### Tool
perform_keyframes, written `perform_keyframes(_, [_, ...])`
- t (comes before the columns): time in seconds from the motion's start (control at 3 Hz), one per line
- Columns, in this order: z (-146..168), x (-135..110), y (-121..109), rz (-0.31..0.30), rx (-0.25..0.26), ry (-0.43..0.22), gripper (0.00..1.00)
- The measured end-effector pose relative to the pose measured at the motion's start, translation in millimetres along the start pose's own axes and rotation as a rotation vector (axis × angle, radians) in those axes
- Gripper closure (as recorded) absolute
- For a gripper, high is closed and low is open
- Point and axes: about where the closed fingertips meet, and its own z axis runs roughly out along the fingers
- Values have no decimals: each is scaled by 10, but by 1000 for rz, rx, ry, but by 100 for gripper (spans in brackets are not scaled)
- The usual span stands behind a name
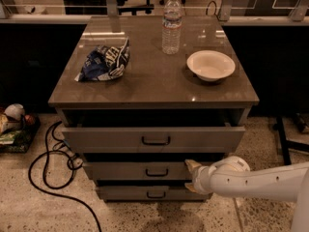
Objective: Open middle drawer
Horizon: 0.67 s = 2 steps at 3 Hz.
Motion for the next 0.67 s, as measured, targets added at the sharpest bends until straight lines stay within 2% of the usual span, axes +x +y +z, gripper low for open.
perform_keyframes(0.33, [-9,-4,-3,0,0,0,87])
perform_keyframes(0.67, [-10,-6,-3,0,0,0,100])
